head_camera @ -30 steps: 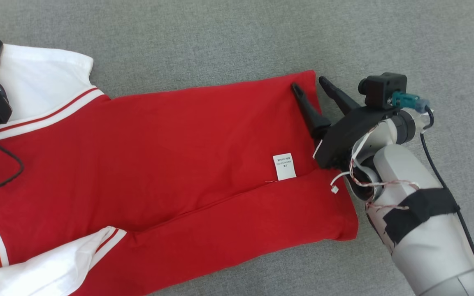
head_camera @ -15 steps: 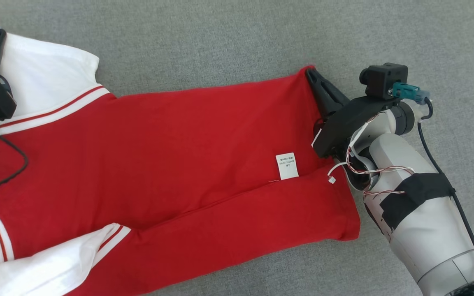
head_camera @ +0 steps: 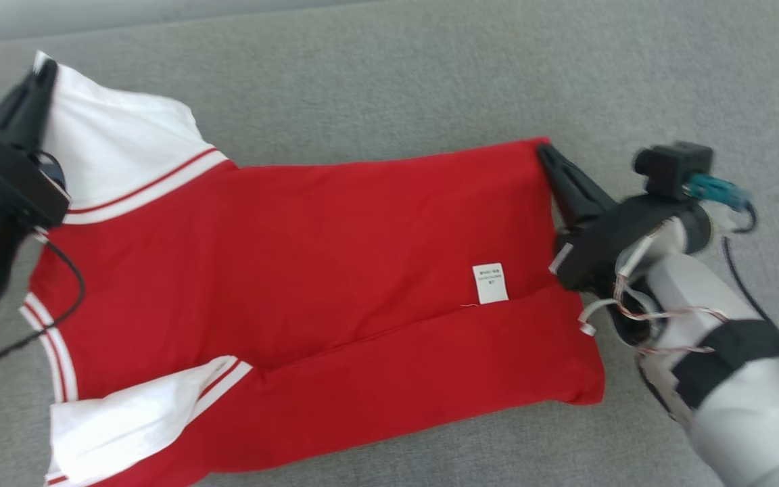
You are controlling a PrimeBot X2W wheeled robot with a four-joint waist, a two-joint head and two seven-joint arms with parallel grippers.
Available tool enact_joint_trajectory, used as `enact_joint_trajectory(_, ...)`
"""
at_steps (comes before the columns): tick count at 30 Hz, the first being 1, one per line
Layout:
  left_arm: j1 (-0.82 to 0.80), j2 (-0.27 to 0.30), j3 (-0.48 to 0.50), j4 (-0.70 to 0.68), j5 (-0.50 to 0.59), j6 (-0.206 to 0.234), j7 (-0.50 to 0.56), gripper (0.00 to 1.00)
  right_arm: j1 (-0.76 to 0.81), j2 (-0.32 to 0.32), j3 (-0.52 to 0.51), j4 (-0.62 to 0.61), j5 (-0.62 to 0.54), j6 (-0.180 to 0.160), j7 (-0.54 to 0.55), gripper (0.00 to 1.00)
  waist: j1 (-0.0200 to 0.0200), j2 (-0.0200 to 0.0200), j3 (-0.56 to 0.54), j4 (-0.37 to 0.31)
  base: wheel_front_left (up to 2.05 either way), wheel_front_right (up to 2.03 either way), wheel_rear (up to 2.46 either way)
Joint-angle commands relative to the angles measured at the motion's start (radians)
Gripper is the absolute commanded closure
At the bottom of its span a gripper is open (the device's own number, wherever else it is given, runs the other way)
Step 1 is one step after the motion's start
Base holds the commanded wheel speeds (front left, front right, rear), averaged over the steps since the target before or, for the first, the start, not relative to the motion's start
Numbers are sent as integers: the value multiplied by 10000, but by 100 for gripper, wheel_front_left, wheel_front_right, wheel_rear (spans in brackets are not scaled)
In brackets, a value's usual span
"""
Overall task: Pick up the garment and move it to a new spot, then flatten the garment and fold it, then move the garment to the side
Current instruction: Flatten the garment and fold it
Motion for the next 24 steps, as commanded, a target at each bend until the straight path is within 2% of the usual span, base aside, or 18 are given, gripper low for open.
enact_joint_trajectory(1,291,137,11,-334,-231,-3,-164,100,284,-342,42,-197,261,-5,34,100,1,0,-353,332,0,0,0)
enact_joint_trajectory(6,948,462,74,-1594,-472,-4,-423,100,917,-1138,368,-775,760,-5,231,100,1,0,-715,692,0,0,0)
enact_joint_trajectory(14,2331,1012,668,-3781,-692,-4,-521,100,1746,-1885,773,-1154,1431,-5,385,100,1,0,-1194,1200,0,0,0)
enact_joint_trajectory(24,4234,1067,1476,-5168,-337,-4,-526,100,2404,-2441,981,-1204,2049,-5,280,100,1,0,-1743,1563,0,0,0)
